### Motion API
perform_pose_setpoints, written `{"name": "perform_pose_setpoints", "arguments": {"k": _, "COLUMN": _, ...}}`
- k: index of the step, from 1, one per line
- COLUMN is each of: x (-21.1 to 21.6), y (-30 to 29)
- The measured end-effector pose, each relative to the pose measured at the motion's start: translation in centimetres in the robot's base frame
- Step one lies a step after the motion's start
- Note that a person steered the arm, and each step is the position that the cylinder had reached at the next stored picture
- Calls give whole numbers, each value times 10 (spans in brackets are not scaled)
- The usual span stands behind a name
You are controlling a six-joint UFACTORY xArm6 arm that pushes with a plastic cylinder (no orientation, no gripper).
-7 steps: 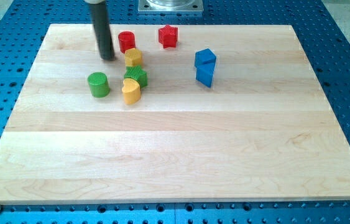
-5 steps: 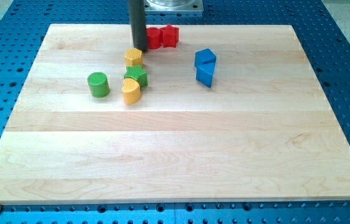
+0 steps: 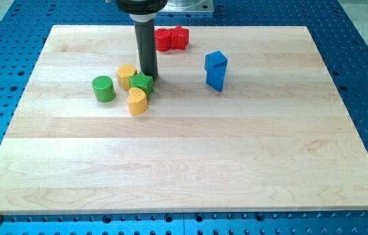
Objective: Place the green star towards the bottom right corner of the table
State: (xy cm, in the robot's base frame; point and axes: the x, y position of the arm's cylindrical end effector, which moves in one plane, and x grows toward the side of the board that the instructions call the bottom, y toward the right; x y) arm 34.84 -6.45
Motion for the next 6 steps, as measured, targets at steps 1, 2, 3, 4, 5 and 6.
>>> {"name": "perform_pose_setpoints", "arguments": {"k": 1, "x": -3, "y": 0}}
{"name": "perform_pose_setpoints", "arguments": {"k": 2, "x": -10, "y": 0}}
{"name": "perform_pose_setpoints", "arguments": {"k": 3, "x": -11, "y": 0}}
{"name": "perform_pose_setpoints", "arguments": {"k": 4, "x": -11, "y": -30}}
{"name": "perform_pose_setpoints", "arguments": {"k": 5, "x": 27, "y": -61}}
{"name": "perform_pose_setpoints", "arguments": {"k": 6, "x": 38, "y": -34}}
